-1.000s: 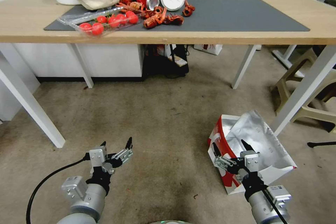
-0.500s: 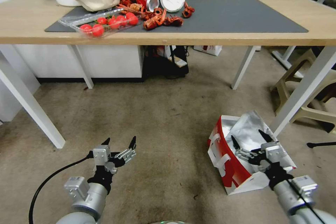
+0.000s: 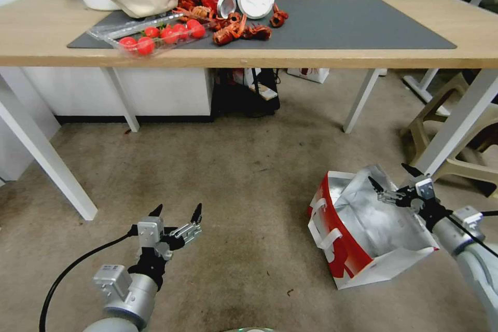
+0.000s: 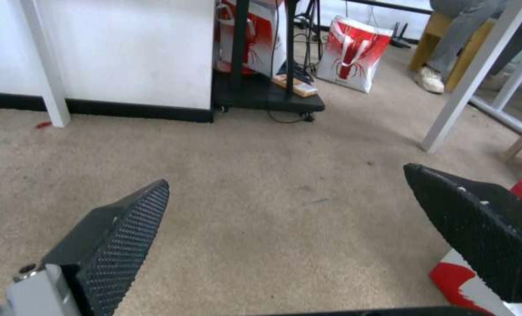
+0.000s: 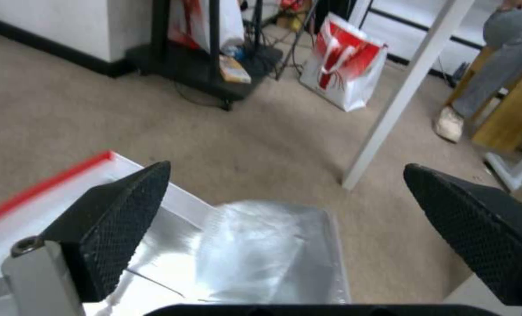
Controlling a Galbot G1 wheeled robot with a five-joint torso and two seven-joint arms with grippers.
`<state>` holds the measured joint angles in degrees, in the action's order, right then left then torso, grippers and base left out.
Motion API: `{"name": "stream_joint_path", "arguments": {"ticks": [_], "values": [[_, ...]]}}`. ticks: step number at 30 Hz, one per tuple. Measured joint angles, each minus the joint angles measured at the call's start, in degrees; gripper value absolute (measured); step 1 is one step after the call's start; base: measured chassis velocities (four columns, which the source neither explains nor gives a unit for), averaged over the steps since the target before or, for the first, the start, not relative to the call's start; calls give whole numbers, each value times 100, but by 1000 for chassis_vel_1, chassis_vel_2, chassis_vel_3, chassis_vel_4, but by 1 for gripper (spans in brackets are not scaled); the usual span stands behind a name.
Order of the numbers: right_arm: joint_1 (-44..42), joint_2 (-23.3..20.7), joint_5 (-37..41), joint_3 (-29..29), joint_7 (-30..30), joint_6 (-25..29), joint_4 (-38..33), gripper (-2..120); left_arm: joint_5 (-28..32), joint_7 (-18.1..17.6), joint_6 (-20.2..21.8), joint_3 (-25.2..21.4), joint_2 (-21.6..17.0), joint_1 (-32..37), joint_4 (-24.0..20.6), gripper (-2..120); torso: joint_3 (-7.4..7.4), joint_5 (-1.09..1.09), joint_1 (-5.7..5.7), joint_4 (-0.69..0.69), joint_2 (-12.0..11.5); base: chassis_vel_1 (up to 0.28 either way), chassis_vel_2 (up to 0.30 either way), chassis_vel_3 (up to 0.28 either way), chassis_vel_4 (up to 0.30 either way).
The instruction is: Pick up the food delivery bag from the floor and place it on the table.
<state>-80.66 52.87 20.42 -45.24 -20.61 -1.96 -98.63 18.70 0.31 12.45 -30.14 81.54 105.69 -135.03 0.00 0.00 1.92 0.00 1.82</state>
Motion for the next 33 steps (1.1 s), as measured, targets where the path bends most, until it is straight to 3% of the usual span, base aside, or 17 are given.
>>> {"name": "stream_joint_path", "arguments": {"ticks": [6,16,33], "values": [[590,-409,2,560,100,-92,682,100,10,0,-3,24,4,-90,105,100,0,0,0,-1,3,0,0,0,0],[1492,-515,-335,1307,267,-386,1488,100,19,-7,-91,44,37,-117,248,100,0,1,1,-1,4,0,0,0,0],[1912,-560,-975,1738,74,-945,1808,100,-6,-1,-148,25,106,-51,242,100,0,-1,1,-1,7,0,0,0,0]]}}
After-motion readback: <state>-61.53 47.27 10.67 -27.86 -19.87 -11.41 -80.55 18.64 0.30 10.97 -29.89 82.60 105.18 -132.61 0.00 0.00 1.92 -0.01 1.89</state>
